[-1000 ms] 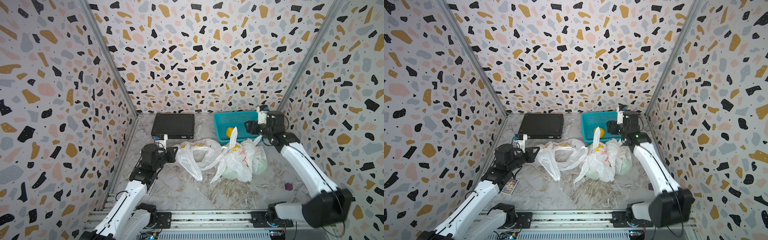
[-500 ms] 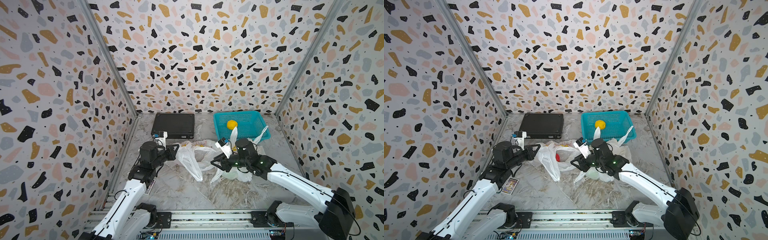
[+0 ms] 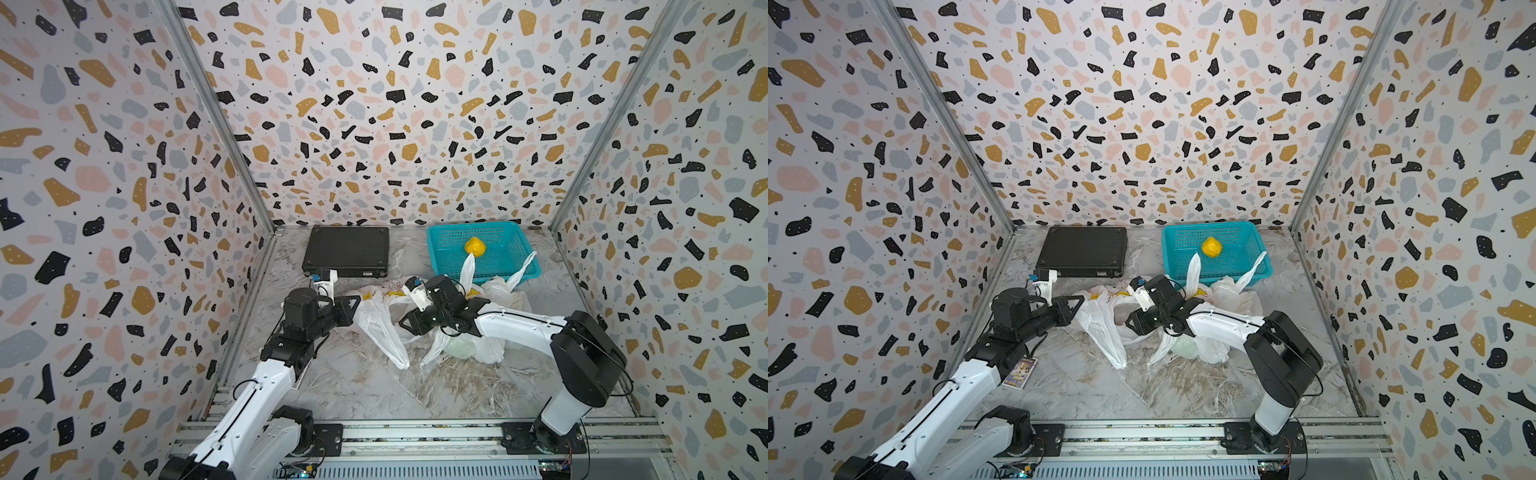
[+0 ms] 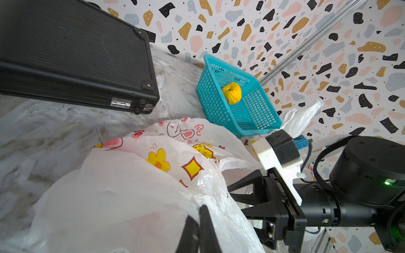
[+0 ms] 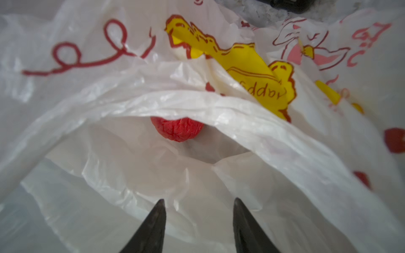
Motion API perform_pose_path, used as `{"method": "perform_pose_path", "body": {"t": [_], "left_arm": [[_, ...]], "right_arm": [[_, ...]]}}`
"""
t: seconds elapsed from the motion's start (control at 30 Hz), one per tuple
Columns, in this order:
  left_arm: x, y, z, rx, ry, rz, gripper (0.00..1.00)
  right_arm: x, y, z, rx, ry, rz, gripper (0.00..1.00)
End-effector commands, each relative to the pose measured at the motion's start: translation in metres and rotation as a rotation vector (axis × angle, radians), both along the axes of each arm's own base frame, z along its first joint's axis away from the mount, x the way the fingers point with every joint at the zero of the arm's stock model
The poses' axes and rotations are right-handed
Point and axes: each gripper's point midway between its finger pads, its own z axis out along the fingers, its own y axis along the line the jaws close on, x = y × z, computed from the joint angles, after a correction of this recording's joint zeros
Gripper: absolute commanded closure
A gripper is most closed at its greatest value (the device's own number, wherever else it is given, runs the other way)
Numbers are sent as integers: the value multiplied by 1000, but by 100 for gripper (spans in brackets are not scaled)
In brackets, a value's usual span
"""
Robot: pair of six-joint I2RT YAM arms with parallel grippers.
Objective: Untie the knot of a plastic bag & take out the apple
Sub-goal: Pick up the apple from the plastic bag.
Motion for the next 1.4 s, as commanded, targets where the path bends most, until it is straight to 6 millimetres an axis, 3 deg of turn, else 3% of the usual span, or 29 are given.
{"method": "perform_pose_path", "body": {"t": [0.0,0.23,0.4,0.67,0.7,0.8,0.93,1.0,1.17,1.37], "left_arm": [[4,-4,11,-24,-52,-19,100],[4,-4,6,-23,-45,-21,100],[5,-7,9,-33,-47,-35,100],[4,-7,9,-24,-48,-42,100],[4,-6,8,-19,-46,-37,100],[3,-4,6,-7,-45,-29,100],[2,-1,5,16,-45,-22,100],[2,2,4,32,-47,-12,100],[-2,9,-2,90,-54,7,100],[-4,8,-4,105,-65,-5,100]], "right_arm": [[24,24,26,94,-93,-39,42],[39,61,21,145,-150,-14,16],[49,76,-2,130,-140,-22,1],[62,78,-54,-11,-102,-97,0],[62,77,-58,-26,-105,-102,3],[62,75,-56,-34,-127,-110,27],[62,70,-30,14,-199,-120,61],[61,65,-13,37,-232,-128,73],[48,46,31,116,-304,-137,84],[26,25,64,159,-363,-105,92]]}}
